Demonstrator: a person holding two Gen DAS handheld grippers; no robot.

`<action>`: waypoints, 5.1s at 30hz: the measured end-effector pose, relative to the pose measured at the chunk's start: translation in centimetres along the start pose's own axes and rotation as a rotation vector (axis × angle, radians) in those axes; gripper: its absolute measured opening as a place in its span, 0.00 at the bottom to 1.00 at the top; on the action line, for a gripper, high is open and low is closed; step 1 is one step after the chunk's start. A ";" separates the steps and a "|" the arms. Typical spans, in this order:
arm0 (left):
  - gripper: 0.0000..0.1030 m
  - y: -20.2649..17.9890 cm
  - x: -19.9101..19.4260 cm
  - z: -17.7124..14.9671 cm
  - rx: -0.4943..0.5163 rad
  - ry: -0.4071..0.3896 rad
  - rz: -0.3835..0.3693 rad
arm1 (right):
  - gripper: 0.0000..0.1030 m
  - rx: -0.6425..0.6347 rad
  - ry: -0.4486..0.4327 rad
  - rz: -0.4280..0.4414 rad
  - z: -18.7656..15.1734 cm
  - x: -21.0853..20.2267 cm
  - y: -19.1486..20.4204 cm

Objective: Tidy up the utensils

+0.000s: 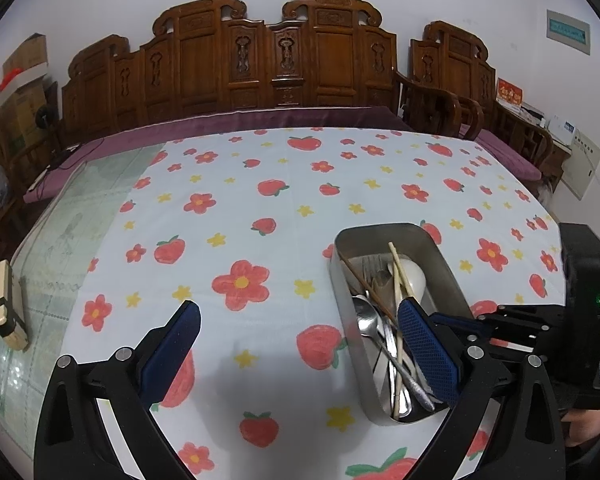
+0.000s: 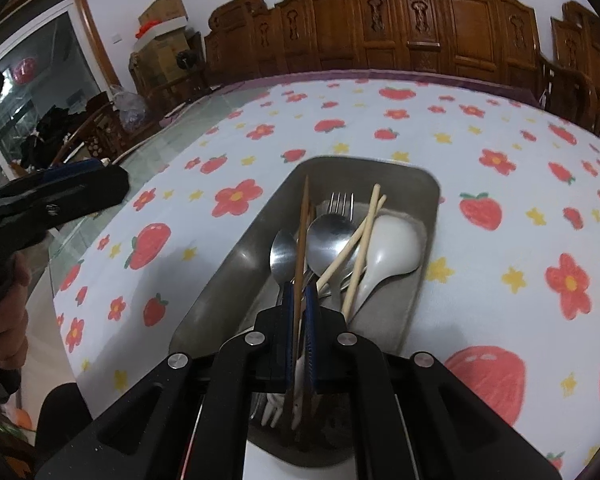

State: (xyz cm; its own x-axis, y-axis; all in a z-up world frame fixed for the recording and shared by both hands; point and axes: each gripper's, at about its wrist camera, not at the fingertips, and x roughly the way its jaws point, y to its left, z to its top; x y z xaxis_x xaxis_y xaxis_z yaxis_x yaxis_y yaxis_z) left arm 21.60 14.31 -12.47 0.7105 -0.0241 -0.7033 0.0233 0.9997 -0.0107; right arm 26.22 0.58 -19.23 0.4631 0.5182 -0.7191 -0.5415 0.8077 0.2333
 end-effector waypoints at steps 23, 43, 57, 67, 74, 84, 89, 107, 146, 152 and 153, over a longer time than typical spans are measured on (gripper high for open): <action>0.92 -7.2 -2.5 -1.2 -0.007 -0.012 -0.006 | 0.80 0.030 -0.217 -0.157 -2.6 -13.5 -3.7; 0.92 -14.5 -8.7 -5.2 0.026 -0.076 -0.018 | 0.97 0.084 -0.310 -0.311 -8.3 -23.1 -4.3; 0.93 -15.4 -14.1 -5.9 -0.011 -0.150 0.006 | 0.97 0.108 -0.347 -0.358 -10.1 -27.0 -4.3; 0.93 -16.2 -18.7 -4.4 -0.005 -0.236 0.019 | 0.97 0.077 -0.436 -0.383 -9.3 -31.2 -2.3; 0.93 -16.5 -22.6 -3.4 -0.008 -0.321 0.032 | 0.97 0.051 -0.518 -0.378 -8.5 -34.9 -0.6; 0.93 -16.9 -25.1 -3.6 -0.007 -0.373 0.039 | 0.97 0.034 -0.568 -0.389 -8.3 -37.5 1.0; 0.93 -16.9 -25.3 -3.7 -0.015 -0.375 0.038 | 0.97 0.032 -0.568 -0.390 -8.3 -37.6 1.1; 0.93 -16.7 -25.3 -3.8 -0.017 -0.375 0.036 | 0.97 0.035 -0.565 -0.394 -8.3 -37.7 0.8; 0.93 -16.6 -25.2 -4.0 -0.016 -0.376 0.039 | 0.97 0.036 -0.564 -0.393 -8.4 -37.7 0.8; 0.93 -16.6 -25.2 -4.0 -0.017 -0.378 0.038 | 0.97 0.037 -0.563 -0.392 -8.4 -37.7 0.8; 0.93 -16.6 -25.2 -3.9 -0.017 -0.377 0.038 | 0.97 0.036 -0.563 -0.393 -8.4 -37.7 0.8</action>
State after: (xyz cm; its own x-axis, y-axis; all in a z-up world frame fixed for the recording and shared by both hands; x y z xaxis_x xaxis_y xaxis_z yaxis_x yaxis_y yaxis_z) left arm 0.52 -1.67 2.65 0.9197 0.0149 -0.3923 -0.0176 0.9998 -0.0034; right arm 2.46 -20.64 2.57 0.9199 0.2442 -0.3068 -0.2396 0.9694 0.0533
